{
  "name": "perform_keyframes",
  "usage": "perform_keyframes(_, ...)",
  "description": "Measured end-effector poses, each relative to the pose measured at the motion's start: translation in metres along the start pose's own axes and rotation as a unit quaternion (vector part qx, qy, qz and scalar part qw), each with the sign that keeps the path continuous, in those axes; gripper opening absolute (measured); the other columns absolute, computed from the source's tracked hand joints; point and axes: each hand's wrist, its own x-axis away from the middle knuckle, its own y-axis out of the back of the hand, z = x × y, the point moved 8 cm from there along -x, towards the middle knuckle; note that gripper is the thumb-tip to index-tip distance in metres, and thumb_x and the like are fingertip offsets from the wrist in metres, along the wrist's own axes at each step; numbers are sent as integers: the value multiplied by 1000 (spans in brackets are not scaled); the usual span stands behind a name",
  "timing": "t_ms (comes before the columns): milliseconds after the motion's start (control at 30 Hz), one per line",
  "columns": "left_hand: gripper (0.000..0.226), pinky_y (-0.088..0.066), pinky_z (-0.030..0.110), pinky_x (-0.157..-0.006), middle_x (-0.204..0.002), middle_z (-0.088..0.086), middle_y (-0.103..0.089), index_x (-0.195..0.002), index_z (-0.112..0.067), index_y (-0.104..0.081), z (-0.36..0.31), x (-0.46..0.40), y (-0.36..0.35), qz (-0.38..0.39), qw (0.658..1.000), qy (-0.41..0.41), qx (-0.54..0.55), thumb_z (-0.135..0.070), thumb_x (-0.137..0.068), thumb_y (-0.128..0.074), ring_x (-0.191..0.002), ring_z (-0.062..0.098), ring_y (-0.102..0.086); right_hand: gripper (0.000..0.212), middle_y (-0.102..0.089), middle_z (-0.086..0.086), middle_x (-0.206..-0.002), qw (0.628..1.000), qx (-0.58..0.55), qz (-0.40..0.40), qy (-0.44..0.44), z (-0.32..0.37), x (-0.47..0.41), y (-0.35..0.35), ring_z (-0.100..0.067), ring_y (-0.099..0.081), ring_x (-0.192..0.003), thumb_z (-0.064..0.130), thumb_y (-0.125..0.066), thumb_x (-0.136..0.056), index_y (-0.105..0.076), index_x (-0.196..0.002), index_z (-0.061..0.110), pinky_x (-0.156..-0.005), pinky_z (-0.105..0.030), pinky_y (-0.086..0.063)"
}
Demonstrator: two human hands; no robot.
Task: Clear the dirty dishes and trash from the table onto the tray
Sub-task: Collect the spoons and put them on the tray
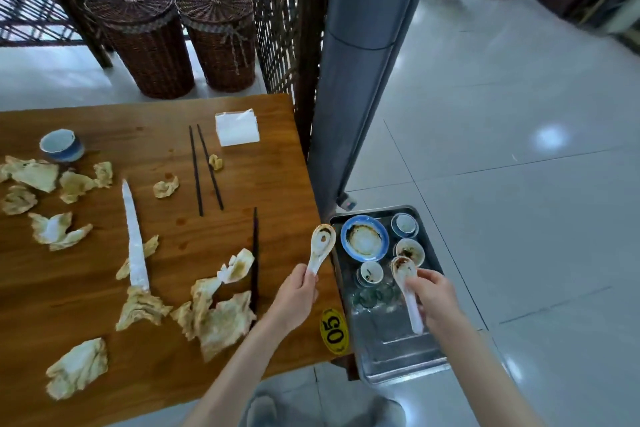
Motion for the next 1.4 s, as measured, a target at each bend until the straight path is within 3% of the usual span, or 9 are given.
perform_keyframes(100, 25, -29, 19, -42, -65, 2, -44, -90, -9, -49, -1, -3, -29, -8, 1000, -7, -19, -24, -103, -32, -50, 9, -36, 16, -62, -18, -98, 1000, -7, -13, -2, -11, -20, 29, -31, -59, -85, -6, -63, -79, -58, -88, 7, -73, -41, -52)
perform_keyframes(233, 27, -30, 23, -48, -66, 2, -44, -87, -10, -47, -1, -10, -60, -48, 997, -25, -48, -25, -103, -30, -53, 12, -36, 25, -60, -19, -108, 1000, 15, 4, -17, -29, -55, 55, -36, -58, -101, -4, -65, -79, -56, -100, 6, -92, -51, -49)
perform_keyframes(367, 26, -29, 24, -44, -62, 1, -44, -84, -14, -45, -2, -19, -104, -83, 996, -24, -15, -24, -103, -30, -50, 12, -37, 26, -59, -12, -105, 998, 45, 16, -29, -41, -96, 76, -32, -57, -98, -1, -69, -78, -55, -96, 14, -84, -43, -52)
perform_keyframes(533, 24, -27, 19, -39, -60, -1, -43, -85, -18, -46, 7, -34, -161, -87, 995, -12, 44, -25, -103, -30, -41, 4, -34, 22, -61, -7, -98, 995, 85, 40, -30, -63, -137, 98, -23, -58, -84, 8, -71, -78, -58, -92, 19, -58, -30, -50)
perform_keyframes(667, 23, -29, 22, -44, -65, 1, -46, -88, -18, -47, 33, -43, -190, -100, 994, 16, 43, -27, -102, -32, -51, 10, -37, 23, -62, -2, -93, 992, 110, 47, -43, -90, -161, 109, -19, -58, -79, 9, -73, -76, -59, -91, 20, -70, -36, -55)
perform_keyframes(900, 24, -34, 24, -45, -64, 1, -48, -83, -16, -48, 95, -46, -198, -150, 987, 58, 7, -21, -102, -34, -53, 13, -41, 24, -64, -5, -90, 991, 90, 63, -73, -144, -180, 93, -27, -63, -86, -3, -68, -75, -60, -84, 17, -71, -41, -58)
perform_keyframes(1267, 23, -36, 18, -46, -70, 1, -50, -90, -16, -52, 195, -54, -189, -176, 980, 94, 13, -25, -101, -34, -56, 11, -44, 24, -66, -13, -89, 985, 113, 61, -113, -235, -223, 36, -31, -65, -82, -4, -71, -71, -64, -91, 8, -75, -45, -57)
perform_keyframes(1400, 23, -36, 27, -56, -73, 4, -50, -93, -14, -52, 221, -58, -182, -193, 976, 101, 5, -24, -102, -33, -61, 15, -44, 24, -67, -15, -91, 982, 136, 70, -112, -254, -240, 20, -34, -64, -89, -5, -70, -68, -64, -87, 8, -81, -48, -55)
